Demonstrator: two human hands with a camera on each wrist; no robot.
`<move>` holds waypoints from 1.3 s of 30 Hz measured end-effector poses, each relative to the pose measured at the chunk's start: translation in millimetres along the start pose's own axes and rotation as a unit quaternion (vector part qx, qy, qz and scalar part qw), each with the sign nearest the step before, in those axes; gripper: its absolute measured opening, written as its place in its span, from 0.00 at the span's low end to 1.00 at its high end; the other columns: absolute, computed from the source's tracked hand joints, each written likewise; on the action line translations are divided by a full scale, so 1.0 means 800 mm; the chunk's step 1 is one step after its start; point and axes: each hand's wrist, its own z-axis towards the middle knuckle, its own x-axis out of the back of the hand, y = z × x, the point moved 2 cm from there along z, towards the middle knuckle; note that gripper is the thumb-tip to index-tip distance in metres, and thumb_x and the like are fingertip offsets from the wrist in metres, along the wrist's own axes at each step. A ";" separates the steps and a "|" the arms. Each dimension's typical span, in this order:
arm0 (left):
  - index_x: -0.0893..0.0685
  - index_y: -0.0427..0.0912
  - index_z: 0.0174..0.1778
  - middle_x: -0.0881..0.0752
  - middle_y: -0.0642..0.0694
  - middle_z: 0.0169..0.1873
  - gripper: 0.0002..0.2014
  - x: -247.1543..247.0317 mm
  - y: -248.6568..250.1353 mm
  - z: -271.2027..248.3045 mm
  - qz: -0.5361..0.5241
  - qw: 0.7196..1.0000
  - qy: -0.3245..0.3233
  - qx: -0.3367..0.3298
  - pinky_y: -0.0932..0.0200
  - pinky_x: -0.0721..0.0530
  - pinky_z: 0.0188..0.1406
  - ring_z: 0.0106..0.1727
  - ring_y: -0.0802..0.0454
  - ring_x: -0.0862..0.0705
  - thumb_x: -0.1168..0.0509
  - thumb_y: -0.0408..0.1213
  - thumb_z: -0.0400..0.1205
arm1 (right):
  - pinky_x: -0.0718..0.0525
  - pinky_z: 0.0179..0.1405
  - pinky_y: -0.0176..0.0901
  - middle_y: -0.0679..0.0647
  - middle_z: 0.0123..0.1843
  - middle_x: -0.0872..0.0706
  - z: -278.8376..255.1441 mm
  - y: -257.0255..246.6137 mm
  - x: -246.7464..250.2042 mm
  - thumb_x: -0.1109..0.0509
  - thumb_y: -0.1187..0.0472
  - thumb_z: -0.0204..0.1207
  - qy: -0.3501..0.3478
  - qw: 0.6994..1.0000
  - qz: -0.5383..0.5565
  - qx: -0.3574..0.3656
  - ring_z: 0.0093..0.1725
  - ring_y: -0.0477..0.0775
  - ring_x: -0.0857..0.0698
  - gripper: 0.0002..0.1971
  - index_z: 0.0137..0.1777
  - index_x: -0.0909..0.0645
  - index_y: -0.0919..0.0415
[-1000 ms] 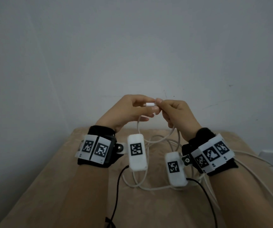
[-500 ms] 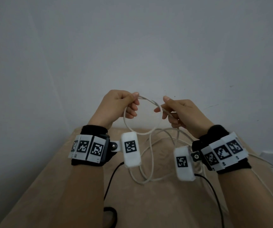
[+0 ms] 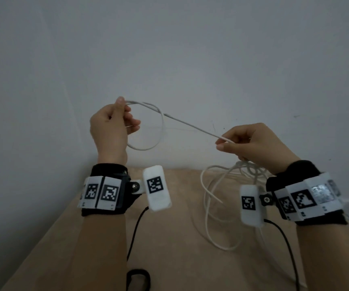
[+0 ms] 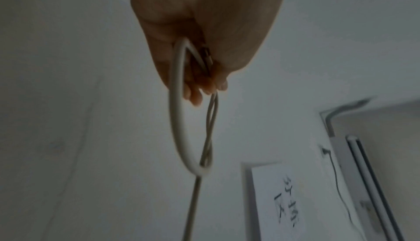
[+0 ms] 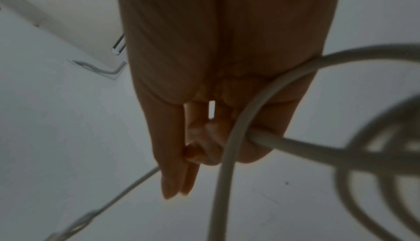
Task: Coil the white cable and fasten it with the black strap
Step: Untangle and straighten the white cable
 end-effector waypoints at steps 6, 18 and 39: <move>0.19 0.40 0.33 0.21 0.52 0.21 0.15 0.011 0.001 0.006 -0.061 0.996 0.001 0.064 0.65 0.21 0.23 0.20 0.58 0.22 0.37 0.41 0.85 | 0.20 0.33 0.29 0.52 0.31 0.17 0.008 0.019 -0.006 0.23 0.61 0.71 -0.018 0.992 -0.128 -0.007 0.30 0.43 0.19 0.04 0.39 0.11 0.49; 0.16 0.38 0.37 0.15 0.50 0.25 0.15 -0.054 -0.025 -0.042 0.082 0.948 -0.286 0.114 0.62 0.16 0.30 0.25 0.55 0.15 0.37 0.43 0.85 | 0.15 0.40 0.40 0.52 0.39 0.10 0.014 0.000 -0.055 0.36 0.54 0.82 -0.032 0.994 0.101 -0.027 0.33 0.48 0.14 0.14 0.51 0.14 0.64; 0.13 0.38 0.38 0.37 0.53 0.20 0.21 -0.060 -0.030 -0.056 0.217 0.850 -0.452 0.161 0.65 0.45 0.18 0.20 0.58 0.42 0.40 0.51 0.85 | 0.31 0.22 0.32 0.43 0.20 0.26 0.012 -0.001 -0.059 0.38 0.51 0.83 -0.044 0.991 0.120 -0.043 0.20 0.43 0.33 0.24 0.43 0.15 0.74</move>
